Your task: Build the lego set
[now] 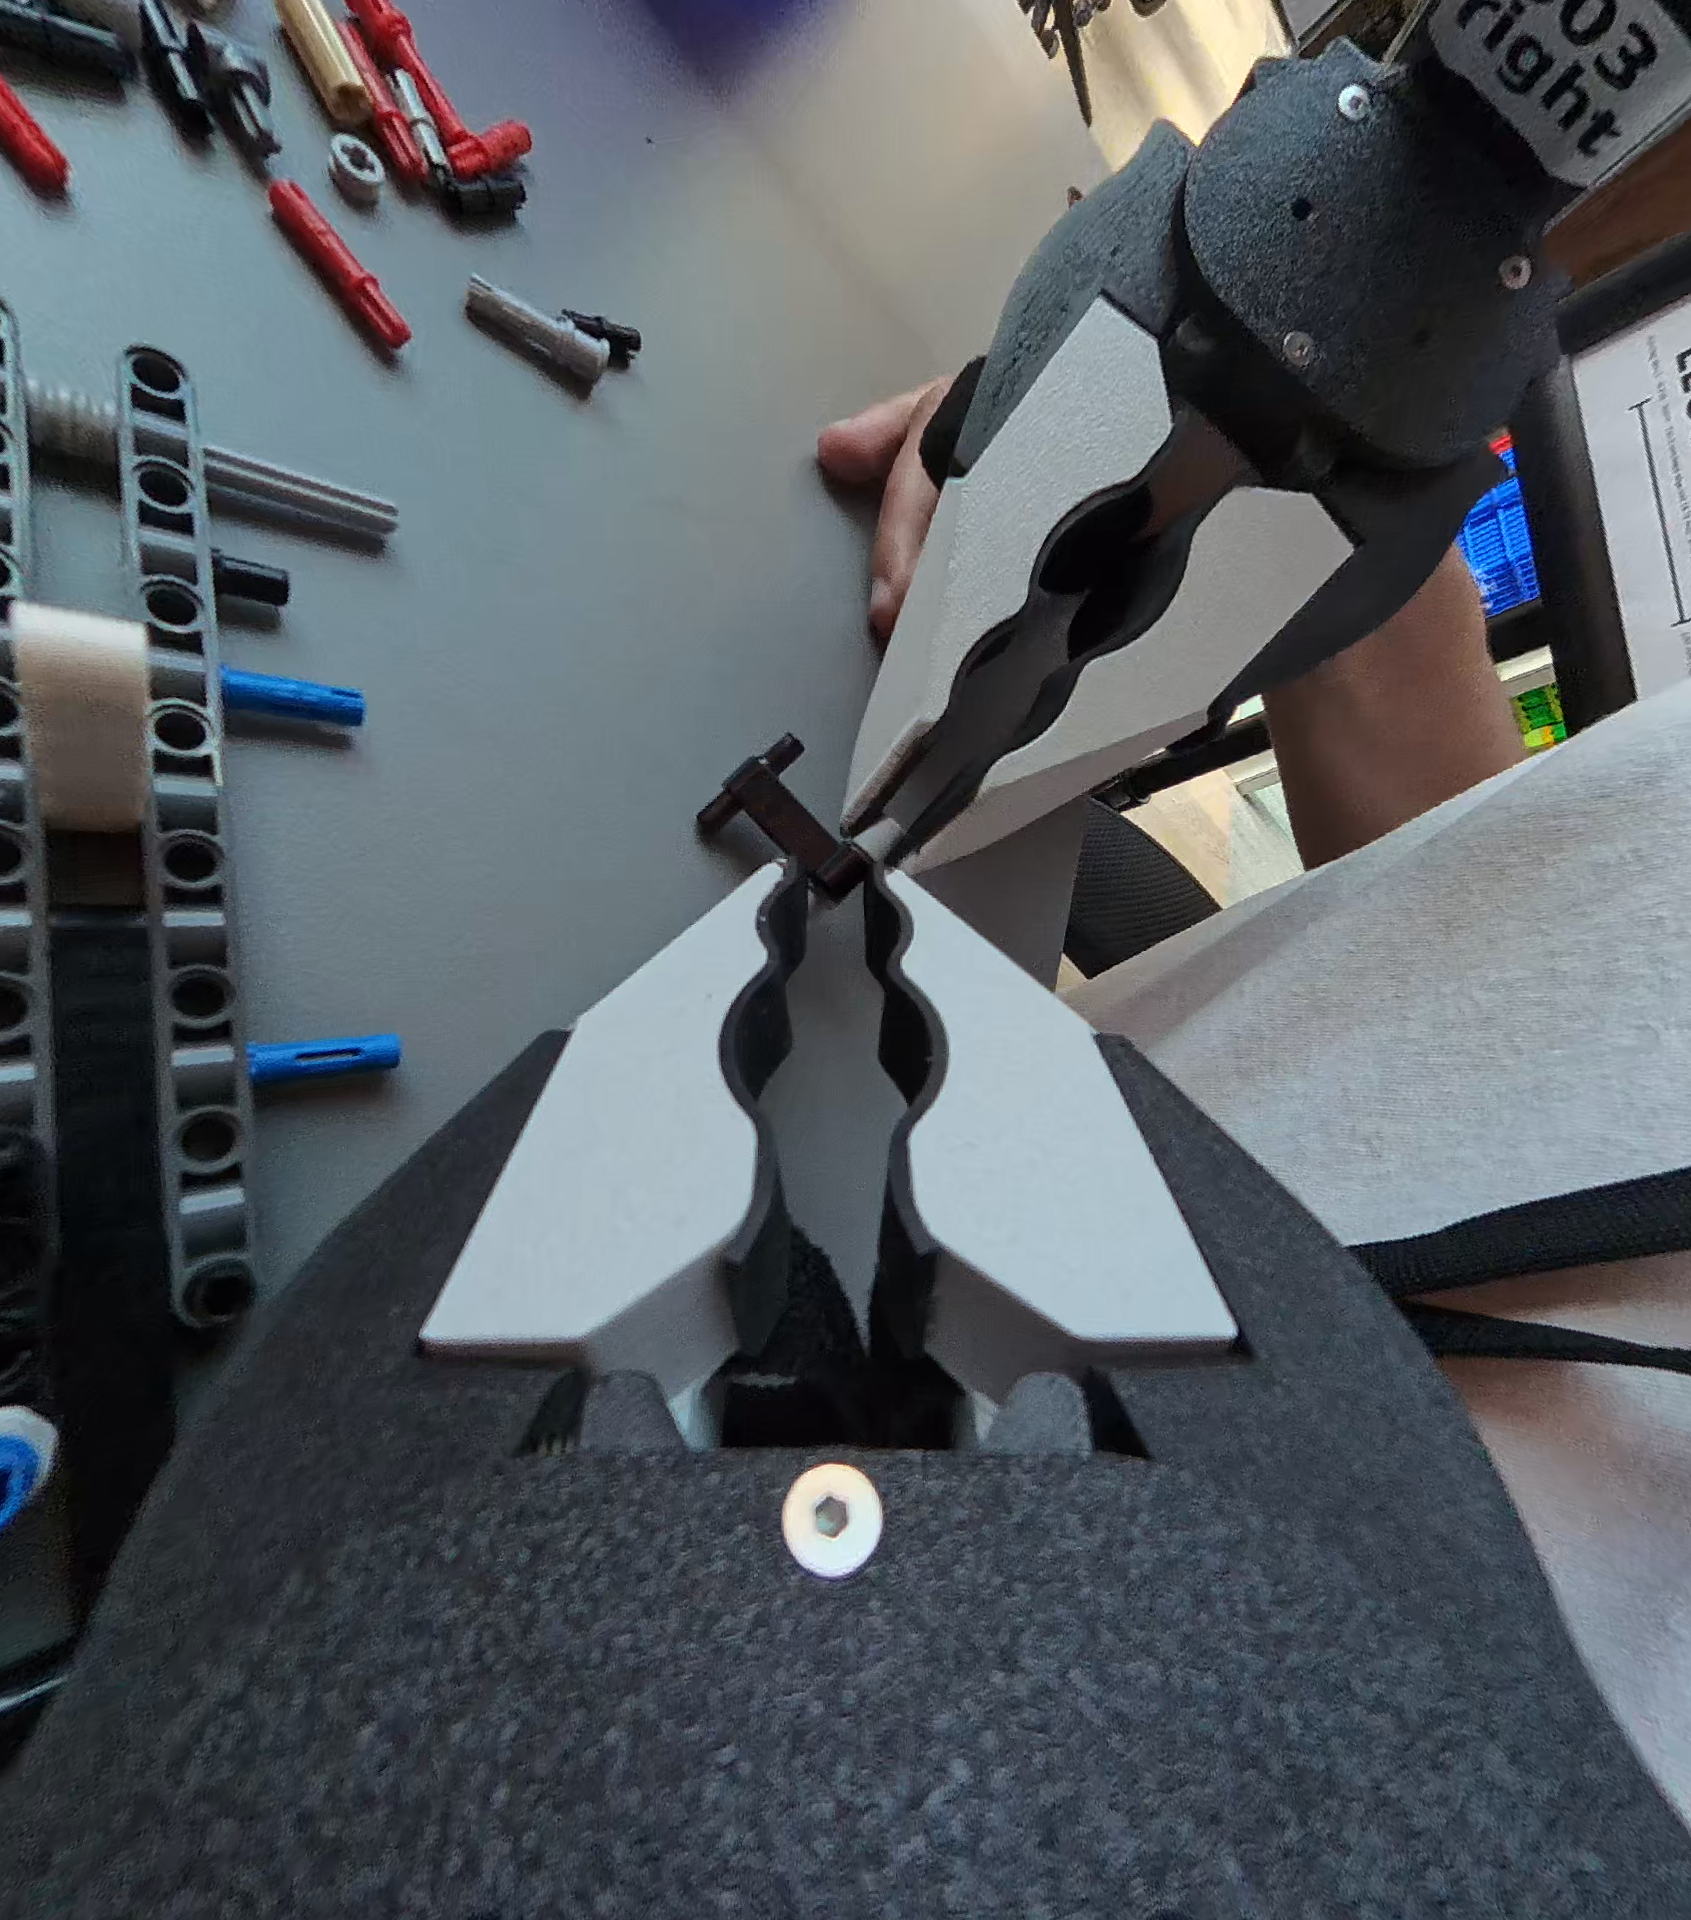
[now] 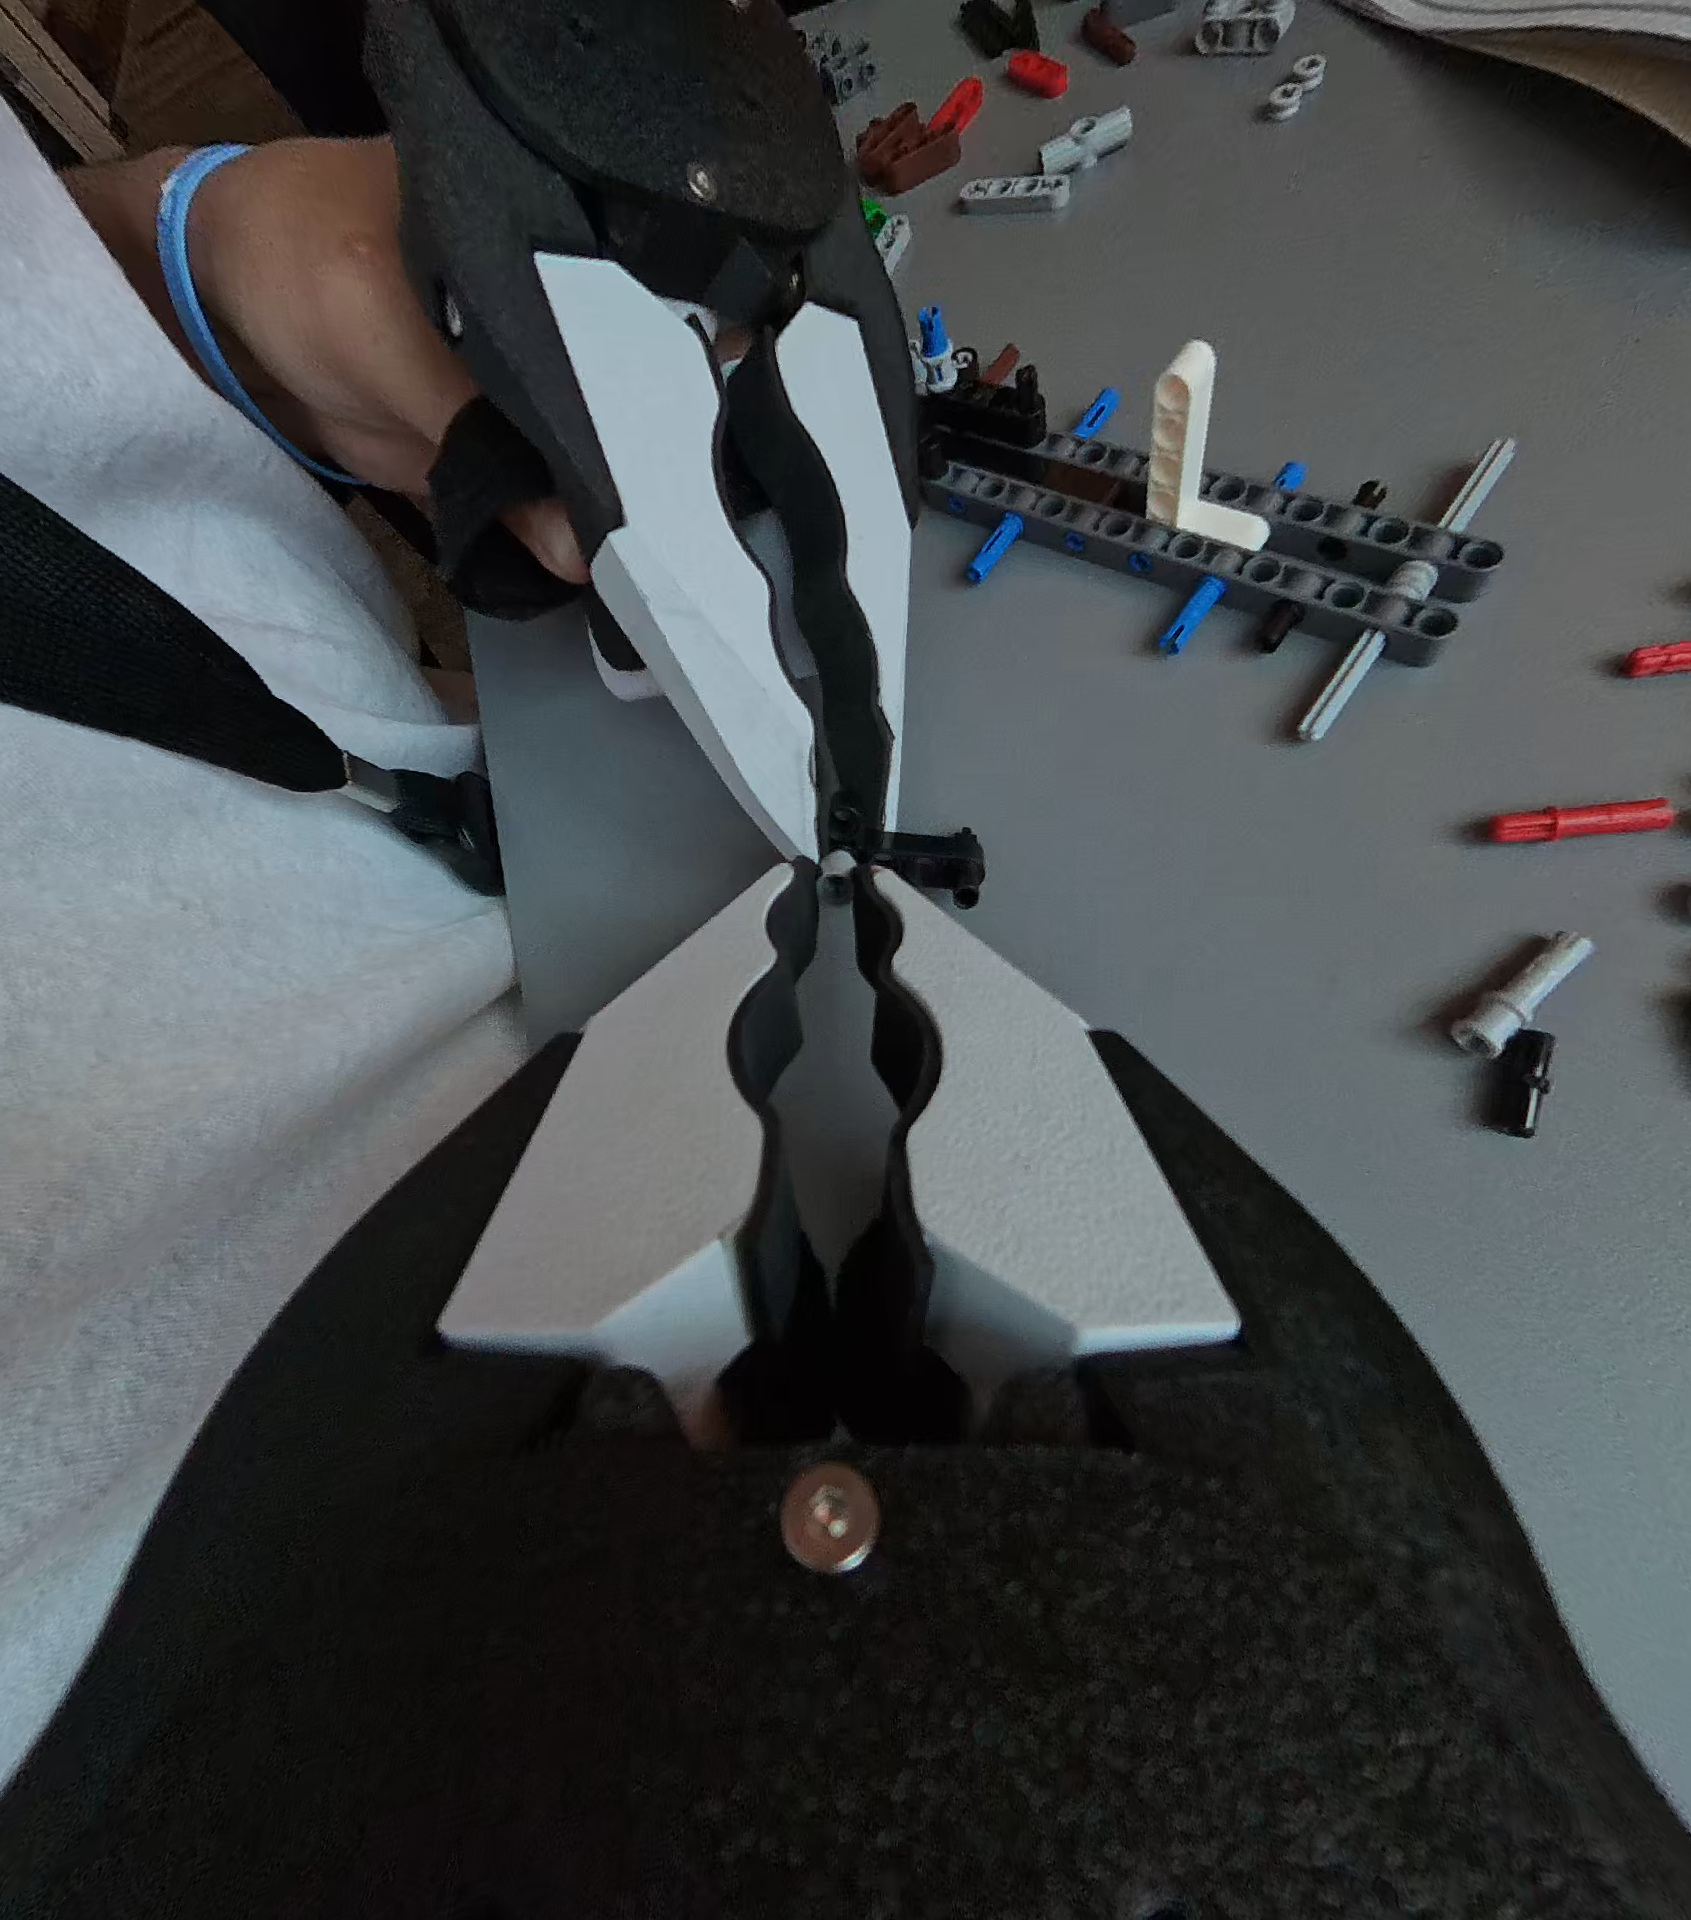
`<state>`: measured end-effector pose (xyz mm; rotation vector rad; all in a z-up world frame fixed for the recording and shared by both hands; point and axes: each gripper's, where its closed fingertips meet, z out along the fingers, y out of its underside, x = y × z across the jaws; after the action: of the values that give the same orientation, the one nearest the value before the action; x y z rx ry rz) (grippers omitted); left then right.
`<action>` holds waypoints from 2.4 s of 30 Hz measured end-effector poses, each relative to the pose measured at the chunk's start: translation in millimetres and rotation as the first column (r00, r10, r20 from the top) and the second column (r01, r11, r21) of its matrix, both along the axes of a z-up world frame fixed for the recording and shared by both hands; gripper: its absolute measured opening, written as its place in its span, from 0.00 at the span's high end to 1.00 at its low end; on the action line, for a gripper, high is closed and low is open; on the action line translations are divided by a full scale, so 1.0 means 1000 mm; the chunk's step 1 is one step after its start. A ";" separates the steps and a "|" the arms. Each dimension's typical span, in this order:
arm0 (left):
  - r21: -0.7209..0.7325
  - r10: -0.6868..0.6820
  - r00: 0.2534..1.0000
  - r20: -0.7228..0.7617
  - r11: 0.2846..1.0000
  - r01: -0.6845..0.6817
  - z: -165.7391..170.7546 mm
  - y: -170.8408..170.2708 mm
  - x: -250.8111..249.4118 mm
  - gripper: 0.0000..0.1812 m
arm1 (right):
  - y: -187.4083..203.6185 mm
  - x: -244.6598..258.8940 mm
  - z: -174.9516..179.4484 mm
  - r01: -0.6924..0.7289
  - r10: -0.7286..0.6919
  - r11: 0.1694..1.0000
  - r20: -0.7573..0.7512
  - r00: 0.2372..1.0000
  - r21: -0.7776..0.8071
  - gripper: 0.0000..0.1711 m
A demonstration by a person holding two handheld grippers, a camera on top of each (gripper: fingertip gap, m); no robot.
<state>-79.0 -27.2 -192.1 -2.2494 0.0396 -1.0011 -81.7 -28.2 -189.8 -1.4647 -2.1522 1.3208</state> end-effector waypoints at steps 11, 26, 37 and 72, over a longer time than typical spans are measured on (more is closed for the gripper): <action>0.007 -0.019 0.999 0.037 1.000 0.019 0.003 -0.002 0.002 0.95 | -0.002 0.001 0.004 -0.007 0.006 0.999 -0.015 1.000 -0.034 0.98; 0.009 -0.039 0.997 0.064 0.999 0.039 0.005 -0.004 0.004 0.95 | 0.000 0.004 0.011 -0.029 0.029 1.000 -0.083 0.996 -0.001 0.99; 0.032 -0.107 0.994 0.011 0.994 0.106 0.004 -0.012 0.010 0.98 | 0.001 0.006 0.010 -0.009 0.007 0.999 -0.064 0.998 -0.041 1.00; -0.027 0.015 0.994 0.112 1.000 -0.012 0.004 0.001 -0.002 0.98 | 0.007 -0.011 -0.005 0.270 -0.225 0.892 -0.161 0.961 0.362 0.86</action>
<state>-80.6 -25.8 -188.6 -2.2102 -0.0382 -1.1254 -92.3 -21.2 -194.9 -1.4046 -1.9308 0.8186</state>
